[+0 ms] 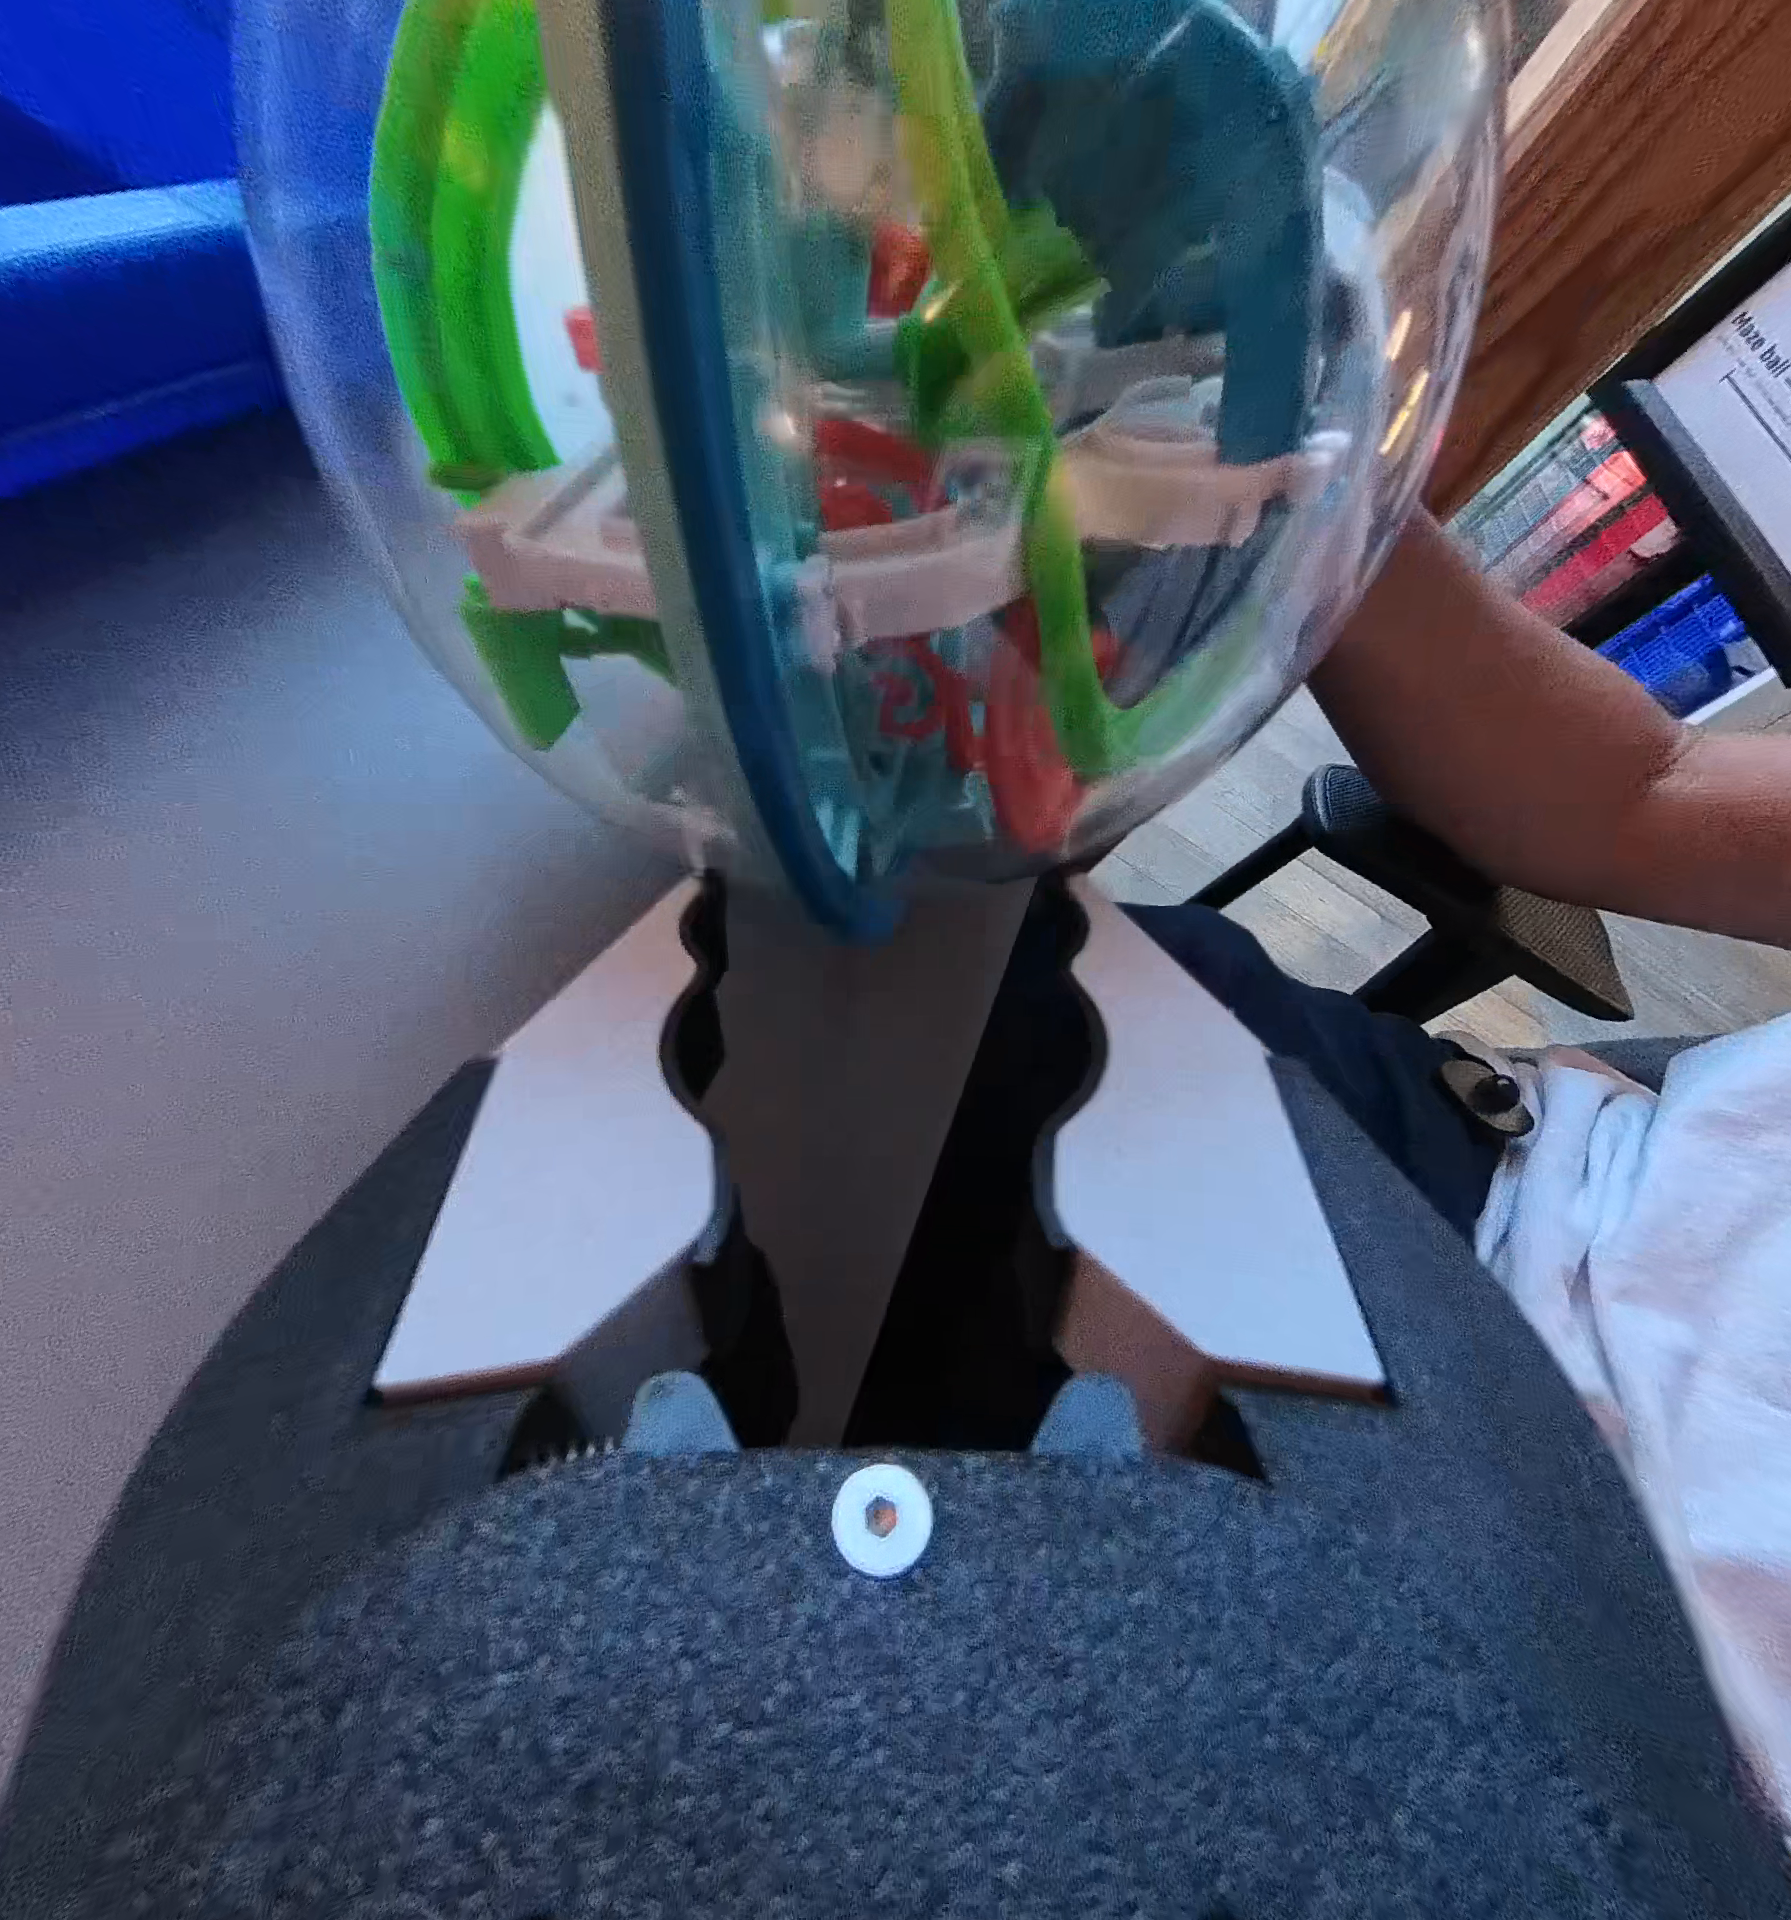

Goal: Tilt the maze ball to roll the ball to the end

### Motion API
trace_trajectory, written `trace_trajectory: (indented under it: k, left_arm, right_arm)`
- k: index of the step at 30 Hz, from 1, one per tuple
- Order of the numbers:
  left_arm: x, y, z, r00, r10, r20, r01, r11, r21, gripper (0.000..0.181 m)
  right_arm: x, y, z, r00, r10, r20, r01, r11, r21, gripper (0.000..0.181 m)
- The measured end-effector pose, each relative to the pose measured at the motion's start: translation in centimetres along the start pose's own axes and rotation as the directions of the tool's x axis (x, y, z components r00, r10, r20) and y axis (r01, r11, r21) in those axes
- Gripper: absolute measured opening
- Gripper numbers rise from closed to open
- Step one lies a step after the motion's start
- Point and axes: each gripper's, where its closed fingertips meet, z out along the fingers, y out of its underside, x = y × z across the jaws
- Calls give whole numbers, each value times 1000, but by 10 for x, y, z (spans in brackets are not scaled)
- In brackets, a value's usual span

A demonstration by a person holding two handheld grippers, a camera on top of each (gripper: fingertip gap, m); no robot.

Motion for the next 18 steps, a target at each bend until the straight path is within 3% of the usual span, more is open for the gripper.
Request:
trace_trajectory:
  k: [1, 2, 13, 16, 18]
  left_arm:
    - [-4, 0, -1, 1000, -13, 15, 13, 1000, 5, 24]
    - [-5, -2, -2, 999, -32, 12, 32, 999, 22, 11]
    - [-3, -3, -2, 1000, -27, -4, 28, 999, 33, 9]
    - [-9, -4, -4, 997, -73, 8, 73, 997, 34, 9]
    - [-11, -3, -5, 996, -85, 5, 84, 996, 33, 9]
  right_arm:
    - [0, -1, -3, 1000, 0, 6, 0, 1000, 11, 152]
    - [0, 1, -5, 1000, -2, 18, 2, 1000, 3, 152]
    - [-3, 12, -16, 999, -29, 43, 30, 999, -38, 148]
    - [-3, 13, -25, 999, -37, 35, 39, 998, -58, 136]
    - [-2, 1, -37, 999, -13, 42, 12, 1000, 21, 118]
